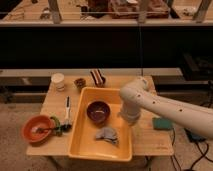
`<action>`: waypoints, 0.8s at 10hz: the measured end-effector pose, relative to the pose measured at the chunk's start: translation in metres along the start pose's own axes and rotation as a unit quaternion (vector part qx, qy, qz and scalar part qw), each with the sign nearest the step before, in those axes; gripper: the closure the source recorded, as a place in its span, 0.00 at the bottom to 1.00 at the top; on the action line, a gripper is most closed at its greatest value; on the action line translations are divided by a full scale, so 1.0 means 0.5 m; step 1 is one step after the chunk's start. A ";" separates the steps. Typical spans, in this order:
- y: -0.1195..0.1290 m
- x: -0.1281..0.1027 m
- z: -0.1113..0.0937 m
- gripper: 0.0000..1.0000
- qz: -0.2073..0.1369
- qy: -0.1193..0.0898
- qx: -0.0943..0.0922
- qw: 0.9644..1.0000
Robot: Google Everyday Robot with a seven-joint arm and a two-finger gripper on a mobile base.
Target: Wipe purple bowl with towel
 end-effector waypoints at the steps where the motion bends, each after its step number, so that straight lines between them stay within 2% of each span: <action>1: 0.017 -0.028 -0.035 0.20 -0.009 0.014 0.008 1.000; 3: 0.029 -0.044 -0.064 0.20 -0.014 0.027 0.014 0.999; 4: 0.026 -0.050 -0.071 0.20 -0.018 0.026 0.012 0.999; 8: 0.015 -0.082 -0.075 0.20 -0.045 -0.003 0.005 0.999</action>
